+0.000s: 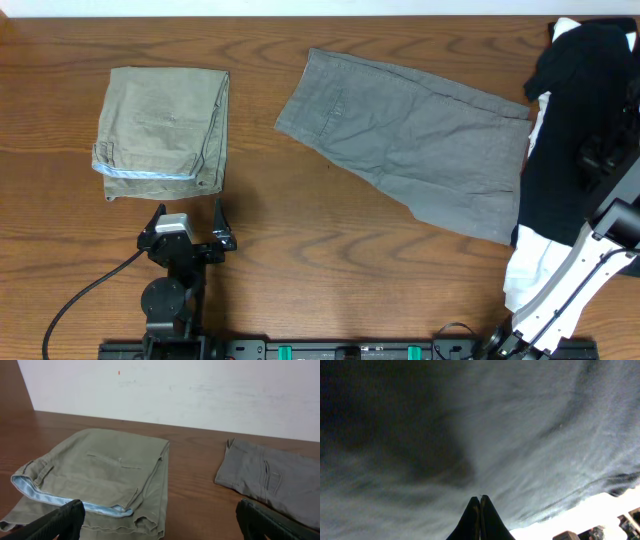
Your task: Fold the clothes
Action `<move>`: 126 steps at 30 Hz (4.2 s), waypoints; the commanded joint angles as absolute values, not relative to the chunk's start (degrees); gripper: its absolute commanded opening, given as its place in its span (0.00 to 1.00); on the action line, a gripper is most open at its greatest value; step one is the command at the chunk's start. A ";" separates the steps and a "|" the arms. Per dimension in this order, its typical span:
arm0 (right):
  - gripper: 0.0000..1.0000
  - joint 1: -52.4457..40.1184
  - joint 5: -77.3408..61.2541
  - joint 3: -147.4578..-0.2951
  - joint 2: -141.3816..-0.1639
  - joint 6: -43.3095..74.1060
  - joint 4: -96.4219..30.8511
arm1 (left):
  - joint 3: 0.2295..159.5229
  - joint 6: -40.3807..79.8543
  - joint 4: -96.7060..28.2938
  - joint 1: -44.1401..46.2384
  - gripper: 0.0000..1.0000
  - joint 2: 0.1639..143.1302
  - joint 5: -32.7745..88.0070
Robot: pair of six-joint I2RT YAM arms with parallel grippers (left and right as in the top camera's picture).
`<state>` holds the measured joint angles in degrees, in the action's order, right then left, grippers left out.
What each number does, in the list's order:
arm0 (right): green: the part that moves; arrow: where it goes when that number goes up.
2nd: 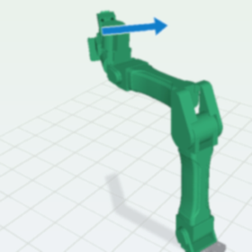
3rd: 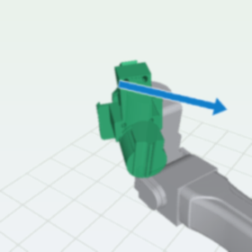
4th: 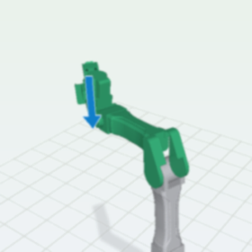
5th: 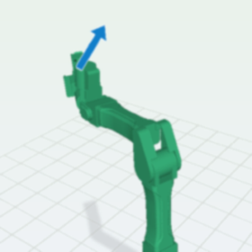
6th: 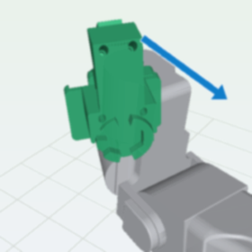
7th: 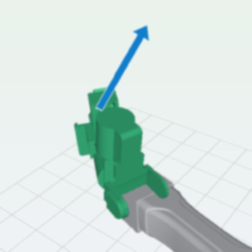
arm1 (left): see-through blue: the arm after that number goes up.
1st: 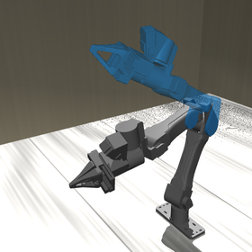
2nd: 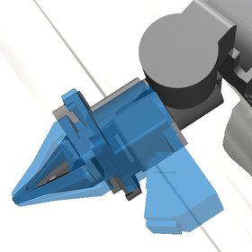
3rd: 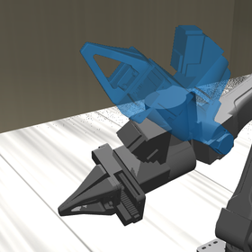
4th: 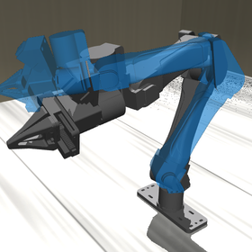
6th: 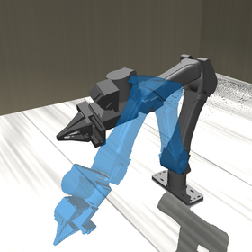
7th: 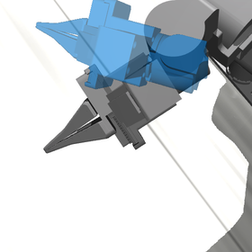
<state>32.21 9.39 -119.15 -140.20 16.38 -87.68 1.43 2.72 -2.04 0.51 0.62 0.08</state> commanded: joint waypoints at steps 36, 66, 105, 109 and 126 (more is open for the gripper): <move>0.01 33.06 3.99 -140.18 -140.25 0.08 -79.22 | 0.23 2.15 -4.01 0.73 0.98 0.21 -0.25; 0.01 9.37 0.69 -116.18 -140.29 1.48 -66.78 | 0.23 2.15 -4.01 0.73 0.98 0.21 -0.25; 0.10 8.19 -12.49 -121.27 -133.38 -3.51 -48.82 | 0.23 2.15 -4.01 0.73 0.98 0.21 -0.25; 0.18 8.29 -12.47 -121.73 -128.25 -3.49 -54.33 | 0.23 2.17 -4.01 0.73 0.98 0.21 -0.25; 0.34 15.70 -8.49 -121.69 -126.15 -4.19 -62.52 | 0.23 2.15 -4.01 0.73 0.98 0.21 -0.23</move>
<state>13.10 -8.29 -121.34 -124.40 -3.46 -63.02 1.43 2.72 -2.04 0.51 0.62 0.08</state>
